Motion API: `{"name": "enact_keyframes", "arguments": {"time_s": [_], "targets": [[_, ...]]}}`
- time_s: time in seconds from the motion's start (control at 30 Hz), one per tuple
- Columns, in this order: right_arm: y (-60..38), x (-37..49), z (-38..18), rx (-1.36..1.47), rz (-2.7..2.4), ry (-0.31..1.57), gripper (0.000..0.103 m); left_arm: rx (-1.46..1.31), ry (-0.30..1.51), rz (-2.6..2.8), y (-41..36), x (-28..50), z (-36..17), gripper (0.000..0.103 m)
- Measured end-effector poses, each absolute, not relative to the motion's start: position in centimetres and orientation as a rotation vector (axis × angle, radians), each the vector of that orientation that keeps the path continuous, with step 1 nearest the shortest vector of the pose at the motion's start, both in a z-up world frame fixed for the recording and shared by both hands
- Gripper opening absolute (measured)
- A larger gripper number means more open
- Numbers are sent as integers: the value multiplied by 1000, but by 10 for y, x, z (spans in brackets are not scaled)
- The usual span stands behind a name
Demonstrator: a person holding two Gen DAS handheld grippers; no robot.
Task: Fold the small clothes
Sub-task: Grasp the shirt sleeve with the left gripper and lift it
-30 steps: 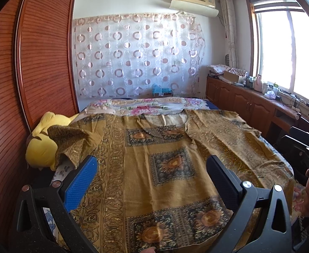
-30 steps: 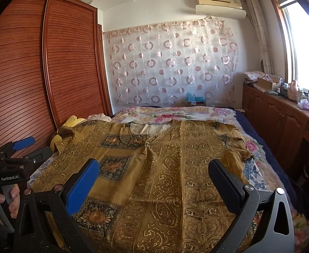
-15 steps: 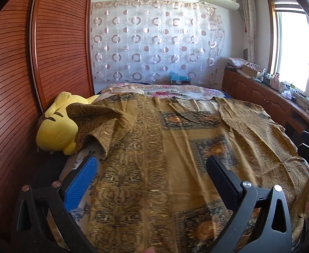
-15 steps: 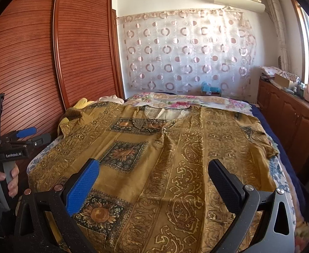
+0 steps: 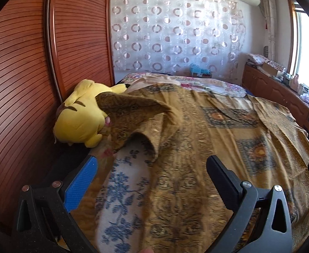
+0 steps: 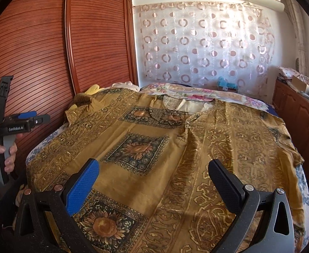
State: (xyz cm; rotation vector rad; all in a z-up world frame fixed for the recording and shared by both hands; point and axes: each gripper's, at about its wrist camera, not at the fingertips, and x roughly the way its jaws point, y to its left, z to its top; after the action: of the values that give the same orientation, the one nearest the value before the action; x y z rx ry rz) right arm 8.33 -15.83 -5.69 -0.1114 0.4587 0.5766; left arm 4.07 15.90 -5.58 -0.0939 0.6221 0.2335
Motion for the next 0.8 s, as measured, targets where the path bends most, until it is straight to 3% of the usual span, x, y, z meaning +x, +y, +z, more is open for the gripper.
{"name": "enact_keyframes", "arguments": {"time_s": [0.27, 0.8], "targets": [[-157, 97, -64, -108, 623, 515, 103, -109, 683, 251, 199, 69, -60, 103], [-140, 101, -71, -129, 646, 537, 103, -499, 779, 92, 223, 110, -90, 61]]}}
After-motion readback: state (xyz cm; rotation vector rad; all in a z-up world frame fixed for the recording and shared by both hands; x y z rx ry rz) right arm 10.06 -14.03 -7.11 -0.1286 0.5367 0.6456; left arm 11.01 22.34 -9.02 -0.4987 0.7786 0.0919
